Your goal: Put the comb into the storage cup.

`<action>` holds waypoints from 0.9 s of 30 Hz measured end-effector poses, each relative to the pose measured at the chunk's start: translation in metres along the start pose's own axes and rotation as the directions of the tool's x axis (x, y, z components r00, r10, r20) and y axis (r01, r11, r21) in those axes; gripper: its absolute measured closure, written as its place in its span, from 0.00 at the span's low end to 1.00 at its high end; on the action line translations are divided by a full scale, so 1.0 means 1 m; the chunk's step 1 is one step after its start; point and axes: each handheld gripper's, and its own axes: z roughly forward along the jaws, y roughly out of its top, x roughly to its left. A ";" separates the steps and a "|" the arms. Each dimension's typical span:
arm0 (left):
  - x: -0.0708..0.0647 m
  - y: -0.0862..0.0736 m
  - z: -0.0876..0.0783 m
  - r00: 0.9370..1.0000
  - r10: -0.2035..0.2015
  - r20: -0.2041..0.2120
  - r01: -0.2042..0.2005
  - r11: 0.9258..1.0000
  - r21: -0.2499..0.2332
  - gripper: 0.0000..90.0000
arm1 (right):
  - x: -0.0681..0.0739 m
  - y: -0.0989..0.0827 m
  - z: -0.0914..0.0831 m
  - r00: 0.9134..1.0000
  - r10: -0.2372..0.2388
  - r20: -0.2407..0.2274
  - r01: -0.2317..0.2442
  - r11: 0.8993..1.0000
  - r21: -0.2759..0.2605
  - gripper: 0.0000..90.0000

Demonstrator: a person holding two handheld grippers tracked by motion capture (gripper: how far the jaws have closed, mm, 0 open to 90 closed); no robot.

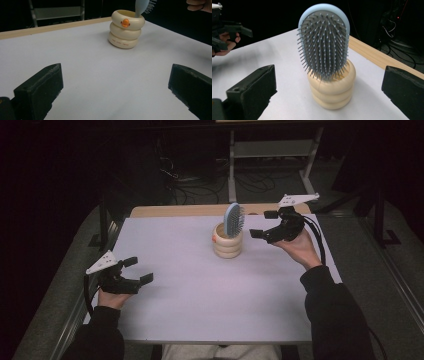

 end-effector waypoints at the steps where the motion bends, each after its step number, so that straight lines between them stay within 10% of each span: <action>1: 0.000 0.000 0.000 1.000 0.000 0.000 0.000 1.000 -0.001 0.00 | 0.000 -0.001 -0.001 1.000 -0.001 0.001 0.001 1.000 -0.001 0.00; 27: -0.001 0.000 0.001 1.000 0.001 0.001 -0.001 1.000 0.004 0.00 | 0.010 -0.038 -0.042 0.999 0.036 0.032 -0.035 0.999 -0.033 0.00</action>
